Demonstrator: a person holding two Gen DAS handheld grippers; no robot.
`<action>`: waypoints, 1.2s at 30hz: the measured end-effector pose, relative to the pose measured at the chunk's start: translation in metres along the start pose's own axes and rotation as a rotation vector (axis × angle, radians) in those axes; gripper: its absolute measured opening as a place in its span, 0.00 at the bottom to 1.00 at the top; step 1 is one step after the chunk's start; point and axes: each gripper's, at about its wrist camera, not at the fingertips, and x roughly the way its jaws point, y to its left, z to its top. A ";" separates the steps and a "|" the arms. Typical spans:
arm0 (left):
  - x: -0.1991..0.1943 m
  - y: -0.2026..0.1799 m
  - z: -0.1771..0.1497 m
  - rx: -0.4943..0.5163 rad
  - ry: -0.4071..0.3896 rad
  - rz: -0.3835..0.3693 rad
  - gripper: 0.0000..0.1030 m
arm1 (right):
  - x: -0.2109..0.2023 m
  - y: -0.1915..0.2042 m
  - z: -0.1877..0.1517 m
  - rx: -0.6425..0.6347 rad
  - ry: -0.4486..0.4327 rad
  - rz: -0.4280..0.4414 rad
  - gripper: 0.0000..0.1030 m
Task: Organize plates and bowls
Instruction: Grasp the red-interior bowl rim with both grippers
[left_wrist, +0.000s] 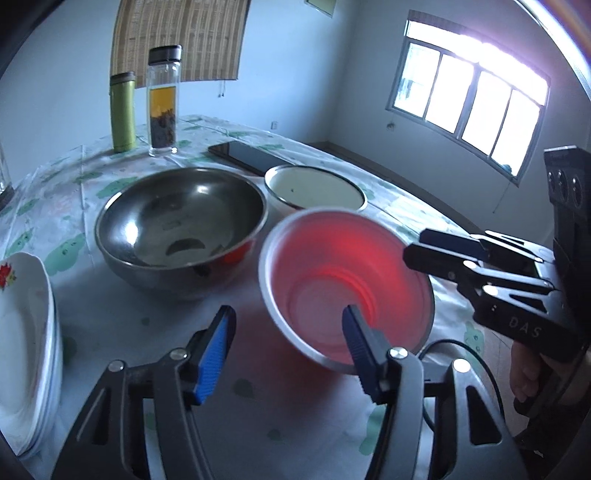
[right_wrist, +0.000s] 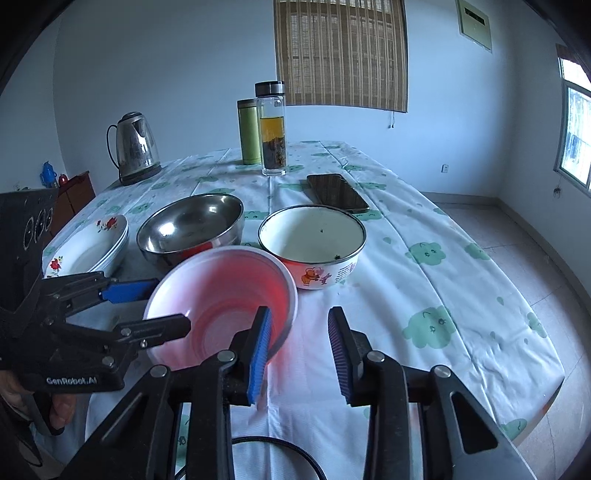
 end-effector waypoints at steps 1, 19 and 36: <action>0.001 0.000 0.000 -0.003 0.009 -0.013 0.58 | 0.002 0.000 -0.001 0.002 0.006 0.002 0.33; -0.001 -0.002 -0.003 -0.002 0.011 -0.060 0.38 | 0.011 0.010 0.000 0.004 0.024 0.042 0.08; -0.015 0.008 0.003 -0.048 -0.057 -0.080 0.38 | 0.003 0.012 0.008 0.014 0.004 0.078 0.07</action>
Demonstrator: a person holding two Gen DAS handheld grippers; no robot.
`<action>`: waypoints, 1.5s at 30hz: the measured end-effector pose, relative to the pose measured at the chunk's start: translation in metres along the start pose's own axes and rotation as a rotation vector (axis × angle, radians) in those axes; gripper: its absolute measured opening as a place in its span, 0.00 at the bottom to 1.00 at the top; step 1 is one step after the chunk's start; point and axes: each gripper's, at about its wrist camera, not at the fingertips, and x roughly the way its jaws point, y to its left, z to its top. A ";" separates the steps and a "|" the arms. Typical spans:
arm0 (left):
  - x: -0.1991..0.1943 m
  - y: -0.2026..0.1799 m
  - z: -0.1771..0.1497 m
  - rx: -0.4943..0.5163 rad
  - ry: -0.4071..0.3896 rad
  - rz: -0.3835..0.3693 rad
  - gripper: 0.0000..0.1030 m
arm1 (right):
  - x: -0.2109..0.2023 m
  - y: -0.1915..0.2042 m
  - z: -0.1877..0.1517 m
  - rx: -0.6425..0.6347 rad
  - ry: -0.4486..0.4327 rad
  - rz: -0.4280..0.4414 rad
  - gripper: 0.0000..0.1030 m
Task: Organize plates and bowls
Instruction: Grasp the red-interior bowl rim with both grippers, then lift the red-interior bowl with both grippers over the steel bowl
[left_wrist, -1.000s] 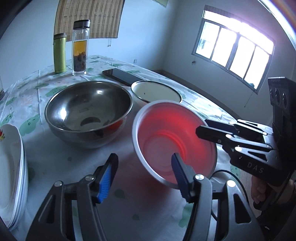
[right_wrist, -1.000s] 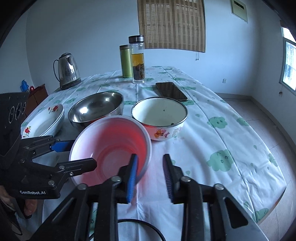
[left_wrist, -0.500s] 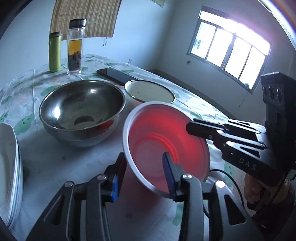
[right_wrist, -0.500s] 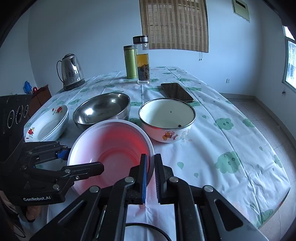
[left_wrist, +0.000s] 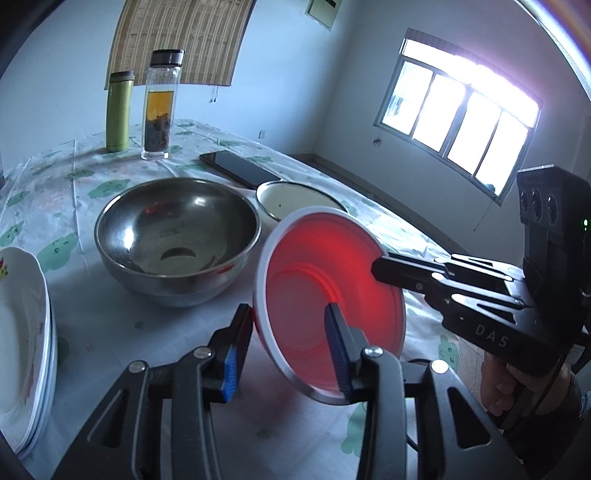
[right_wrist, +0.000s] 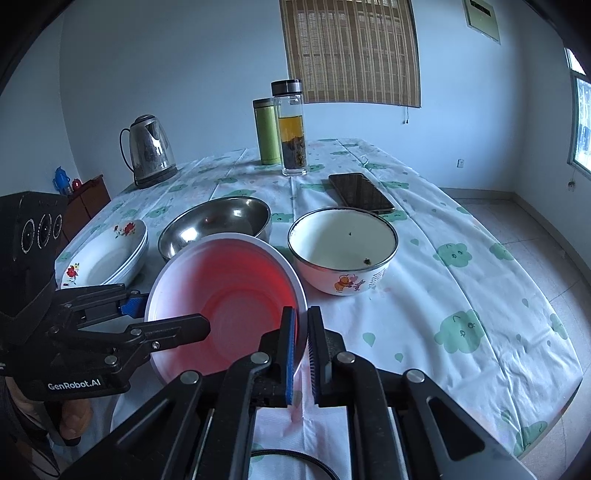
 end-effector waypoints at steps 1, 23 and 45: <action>-0.002 0.000 0.001 0.000 -0.010 0.002 0.38 | -0.001 0.000 0.000 -0.001 -0.002 0.001 0.07; -0.024 0.024 0.022 -0.024 -0.140 0.027 0.38 | -0.016 0.033 0.039 -0.077 -0.094 0.040 0.07; -0.029 0.051 0.041 -0.075 -0.159 0.038 0.38 | 0.015 0.041 0.078 -0.120 -0.081 0.084 0.07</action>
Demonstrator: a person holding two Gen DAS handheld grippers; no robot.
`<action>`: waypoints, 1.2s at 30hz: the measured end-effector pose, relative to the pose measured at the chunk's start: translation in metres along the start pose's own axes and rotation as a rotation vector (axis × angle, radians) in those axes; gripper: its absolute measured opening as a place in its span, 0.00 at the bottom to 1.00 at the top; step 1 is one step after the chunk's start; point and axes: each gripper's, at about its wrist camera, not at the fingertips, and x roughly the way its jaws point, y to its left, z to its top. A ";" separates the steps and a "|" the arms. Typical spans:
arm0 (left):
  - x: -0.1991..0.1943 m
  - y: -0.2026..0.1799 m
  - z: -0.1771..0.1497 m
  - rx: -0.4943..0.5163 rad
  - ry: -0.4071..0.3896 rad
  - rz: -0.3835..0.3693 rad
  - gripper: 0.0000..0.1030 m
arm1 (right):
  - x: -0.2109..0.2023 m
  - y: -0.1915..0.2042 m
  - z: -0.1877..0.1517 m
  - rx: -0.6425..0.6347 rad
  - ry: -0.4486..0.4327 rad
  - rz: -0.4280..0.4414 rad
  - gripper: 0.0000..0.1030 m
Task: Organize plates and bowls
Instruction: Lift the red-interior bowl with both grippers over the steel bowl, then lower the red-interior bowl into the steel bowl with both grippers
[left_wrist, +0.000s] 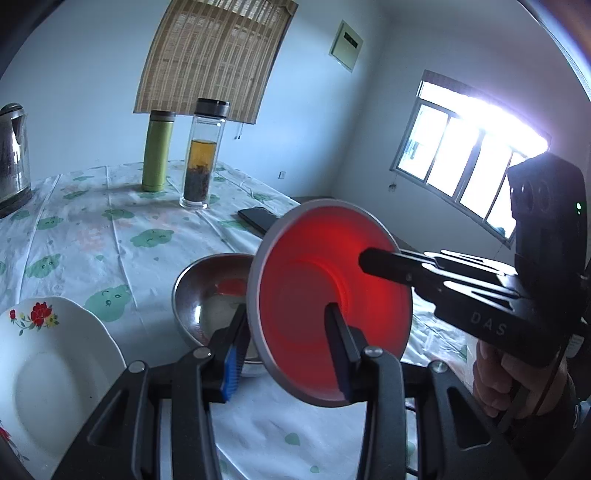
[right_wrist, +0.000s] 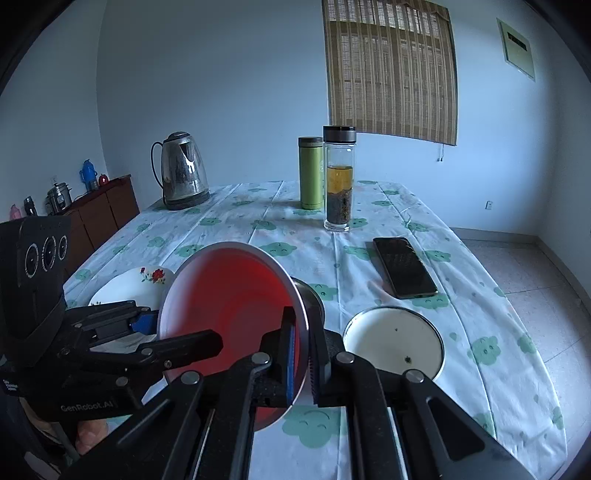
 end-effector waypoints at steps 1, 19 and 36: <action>0.001 0.002 0.001 -0.007 0.002 -0.003 0.38 | 0.004 0.000 0.002 -0.002 0.004 0.003 0.06; 0.016 0.032 0.016 -0.112 0.051 0.057 0.23 | 0.061 -0.016 0.021 0.015 0.136 0.058 0.07; 0.041 0.053 0.015 -0.230 0.164 0.073 0.21 | 0.096 -0.022 0.018 0.018 0.256 0.079 0.07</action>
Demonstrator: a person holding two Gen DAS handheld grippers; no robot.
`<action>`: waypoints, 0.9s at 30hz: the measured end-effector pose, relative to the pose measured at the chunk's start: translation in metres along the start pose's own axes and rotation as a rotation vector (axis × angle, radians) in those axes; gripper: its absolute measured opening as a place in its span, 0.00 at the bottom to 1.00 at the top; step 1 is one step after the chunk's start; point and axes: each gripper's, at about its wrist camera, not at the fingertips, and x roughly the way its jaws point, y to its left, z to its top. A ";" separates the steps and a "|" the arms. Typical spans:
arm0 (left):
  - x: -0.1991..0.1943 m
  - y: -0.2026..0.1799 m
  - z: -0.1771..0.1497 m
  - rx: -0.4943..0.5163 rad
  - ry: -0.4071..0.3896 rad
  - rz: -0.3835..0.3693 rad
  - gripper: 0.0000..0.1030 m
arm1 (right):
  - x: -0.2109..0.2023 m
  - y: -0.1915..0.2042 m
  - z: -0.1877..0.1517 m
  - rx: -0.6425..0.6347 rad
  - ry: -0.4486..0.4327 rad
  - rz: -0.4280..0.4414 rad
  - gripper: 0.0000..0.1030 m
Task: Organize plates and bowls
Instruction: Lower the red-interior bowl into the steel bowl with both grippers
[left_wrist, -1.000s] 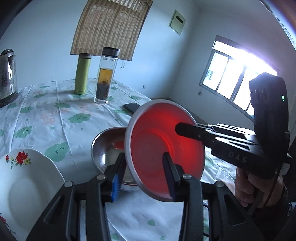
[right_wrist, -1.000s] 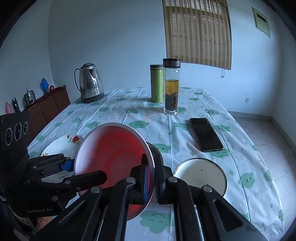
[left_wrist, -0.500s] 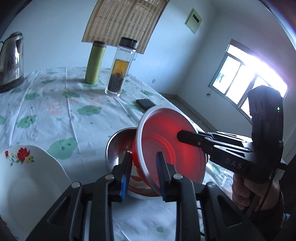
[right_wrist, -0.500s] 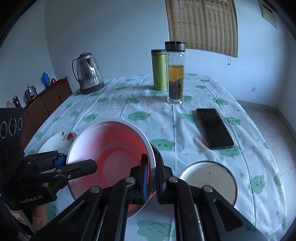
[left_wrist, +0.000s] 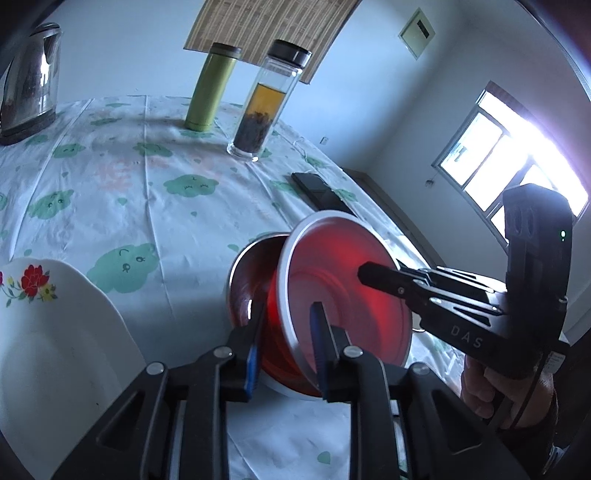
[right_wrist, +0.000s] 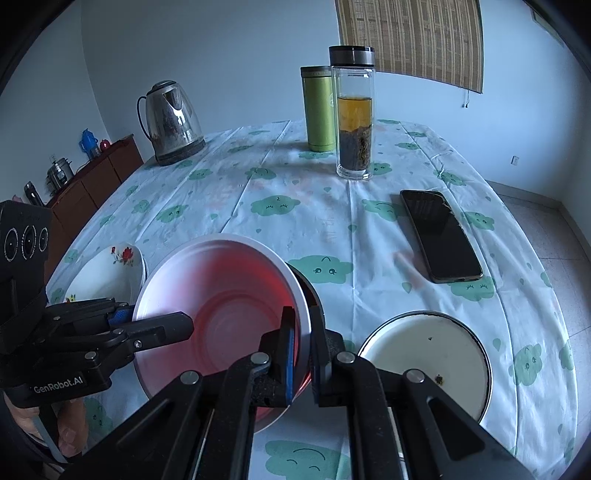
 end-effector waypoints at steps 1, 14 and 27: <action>0.000 0.000 0.000 0.002 0.000 0.004 0.21 | 0.001 0.000 0.000 -0.001 0.003 0.001 0.07; -0.008 -0.023 -0.008 0.167 -0.047 0.137 0.19 | 0.007 -0.002 0.001 -0.012 0.038 -0.001 0.07; -0.008 -0.019 -0.010 0.204 -0.070 0.184 0.12 | 0.016 0.004 0.001 -0.038 0.046 -0.031 0.08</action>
